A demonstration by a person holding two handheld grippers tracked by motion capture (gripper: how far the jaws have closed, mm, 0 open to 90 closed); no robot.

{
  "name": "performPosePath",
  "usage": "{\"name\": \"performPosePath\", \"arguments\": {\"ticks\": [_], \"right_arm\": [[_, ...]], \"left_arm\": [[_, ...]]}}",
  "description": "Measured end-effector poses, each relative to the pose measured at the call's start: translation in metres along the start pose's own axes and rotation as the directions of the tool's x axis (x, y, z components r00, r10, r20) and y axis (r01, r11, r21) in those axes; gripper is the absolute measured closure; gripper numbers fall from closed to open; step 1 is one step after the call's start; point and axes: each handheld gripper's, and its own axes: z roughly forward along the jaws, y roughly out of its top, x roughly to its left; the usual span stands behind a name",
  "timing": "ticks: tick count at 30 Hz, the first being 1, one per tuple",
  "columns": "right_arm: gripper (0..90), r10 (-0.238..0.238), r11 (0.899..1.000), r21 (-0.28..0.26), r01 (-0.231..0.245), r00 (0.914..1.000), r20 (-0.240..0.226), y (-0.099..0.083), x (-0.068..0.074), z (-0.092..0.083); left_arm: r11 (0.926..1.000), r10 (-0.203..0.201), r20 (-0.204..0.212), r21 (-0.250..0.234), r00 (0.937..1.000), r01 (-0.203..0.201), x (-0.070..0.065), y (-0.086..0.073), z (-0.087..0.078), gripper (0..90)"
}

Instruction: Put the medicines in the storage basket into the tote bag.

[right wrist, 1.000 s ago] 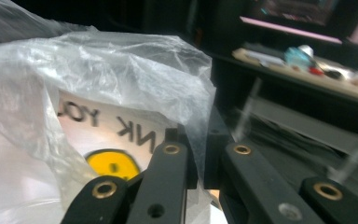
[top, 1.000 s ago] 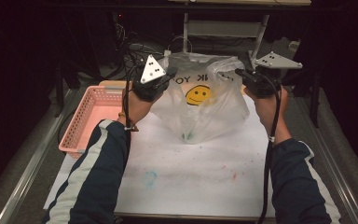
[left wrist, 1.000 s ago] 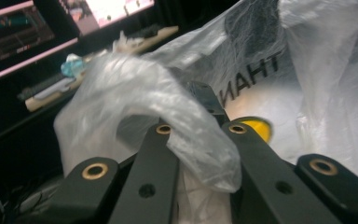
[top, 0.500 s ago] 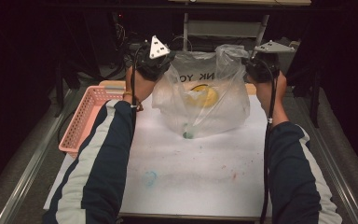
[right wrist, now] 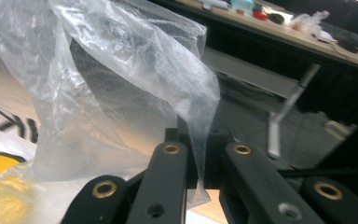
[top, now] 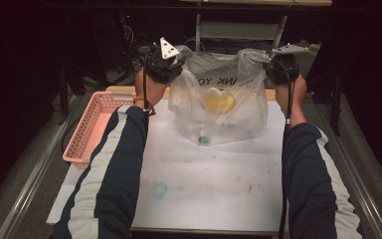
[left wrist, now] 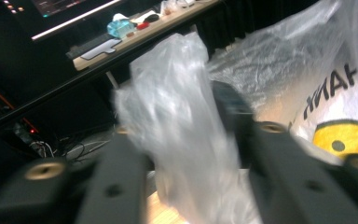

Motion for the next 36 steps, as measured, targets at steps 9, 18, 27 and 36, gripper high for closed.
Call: {"name": "performPosePath", "arguments": {"ticks": [9,18,27,36], "right_arm": [[90.0,0.014,0.998,0.067,-0.017,0.9993,0.036,-0.019,-0.007,0.003],[90.0,0.016,0.996,0.082,-0.022,0.9978,0.064,-0.023,-0.008,0.005],[74.0,0.036,0.998,0.045,-0.037,0.9987,0.035,-0.021,-0.008,-0.003],[54.6,0.071,0.996,-0.046,-0.073,0.9971,-0.027,-0.016,-0.014,-0.028]], "left_arm": [[0.9973,0.003,0.062,-0.074,0.9981,0.001,-0.018,-0.015,-0.052,44.6],[0.9965,-0.032,0.137,-0.072,0.9901,0.042,-0.027,-0.05,-0.074,41.1],[0.9981,0.028,0.212,0.048,0.9769,-0.039,-0.058,-0.076,-0.038,42.3],[0.993,0.035,0.203,0.104,0.9785,-0.057,-0.064,-0.087,-0.022,42.3]]}}
